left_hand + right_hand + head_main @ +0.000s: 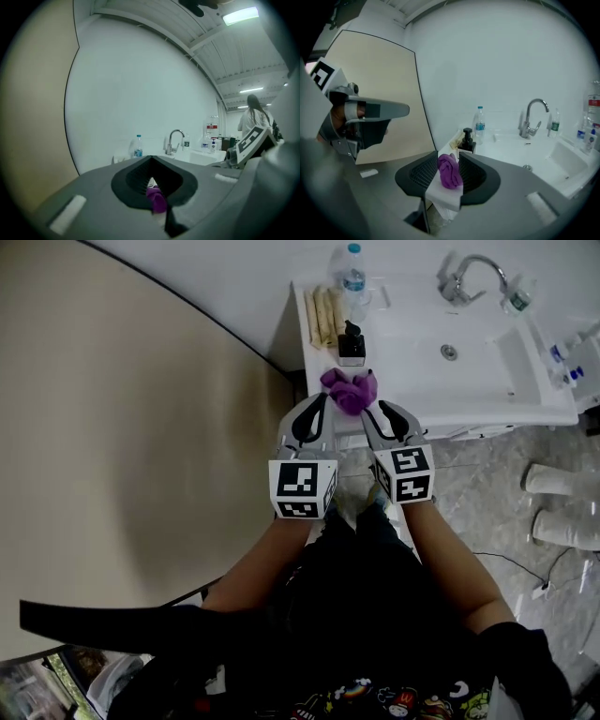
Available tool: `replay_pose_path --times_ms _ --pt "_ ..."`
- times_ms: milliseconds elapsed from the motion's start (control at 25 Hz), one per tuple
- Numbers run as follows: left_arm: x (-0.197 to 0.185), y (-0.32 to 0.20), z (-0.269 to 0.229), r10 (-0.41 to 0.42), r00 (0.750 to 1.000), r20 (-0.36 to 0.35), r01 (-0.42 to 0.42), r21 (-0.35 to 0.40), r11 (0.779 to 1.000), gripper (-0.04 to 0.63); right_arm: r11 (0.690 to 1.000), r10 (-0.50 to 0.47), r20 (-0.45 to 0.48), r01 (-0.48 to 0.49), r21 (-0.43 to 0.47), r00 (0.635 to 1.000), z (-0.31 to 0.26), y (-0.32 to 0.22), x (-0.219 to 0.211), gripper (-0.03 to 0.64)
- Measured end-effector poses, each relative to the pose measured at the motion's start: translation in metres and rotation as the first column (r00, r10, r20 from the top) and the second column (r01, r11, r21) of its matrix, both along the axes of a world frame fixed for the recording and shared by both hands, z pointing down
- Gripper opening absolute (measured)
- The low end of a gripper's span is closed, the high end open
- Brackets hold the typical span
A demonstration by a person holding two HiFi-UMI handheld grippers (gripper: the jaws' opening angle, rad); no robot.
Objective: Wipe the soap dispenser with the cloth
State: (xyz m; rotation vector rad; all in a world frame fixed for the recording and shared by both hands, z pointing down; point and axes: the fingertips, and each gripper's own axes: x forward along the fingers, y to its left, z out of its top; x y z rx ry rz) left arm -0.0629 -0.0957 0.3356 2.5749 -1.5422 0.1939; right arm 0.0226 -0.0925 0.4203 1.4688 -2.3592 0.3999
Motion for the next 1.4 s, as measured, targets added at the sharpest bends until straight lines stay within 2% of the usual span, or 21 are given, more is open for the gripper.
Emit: replay_pose_path --times_ms 200,320,560,640,800,920,1400 --pt "-0.015 -0.017 0.016 -0.076 0.997 0.024 0.076 -0.037 0.996 0.001 0.99 0.02 -0.053 -0.028 -0.14 0.998 0.056 -0.031 0.001 0.251" --pt "-0.025 -0.027 0.025 -0.109 0.993 0.035 0.111 -0.057 0.992 0.001 0.98 0.015 -0.072 -0.029 -0.199 0.997 0.08 -0.048 -0.006 0.277" --pt "-0.034 -0.038 0.041 -0.13 0.991 0.035 0.133 -0.101 0.986 0.001 0.95 0.014 -0.108 -0.047 -0.31 0.994 0.114 -0.068 -0.017 0.288" --pt "-0.034 -0.042 0.045 -0.129 0.991 0.033 0.132 -0.111 0.985 0.001 0.941 0.014 -0.128 -0.056 -0.334 0.992 0.121 -0.072 -0.017 0.258" --pt "-0.032 -0.053 0.049 -0.113 0.993 0.026 0.115 -0.122 0.986 0.001 0.934 0.025 -0.167 -0.082 -0.347 0.986 0.125 -0.08 -0.013 0.172" --pt "-0.029 -0.061 0.051 -0.099 0.995 0.017 0.101 -0.132 0.986 0.001 0.935 0.031 -0.164 -0.087 -0.344 0.986 0.121 -0.084 -0.012 0.143" --pt "-0.017 -0.082 0.049 -0.071 0.997 0.009 0.071 -0.121 0.99 0.001 0.954 0.054 -0.096 -0.079 -0.288 0.994 0.089 -0.099 -0.009 0.119"
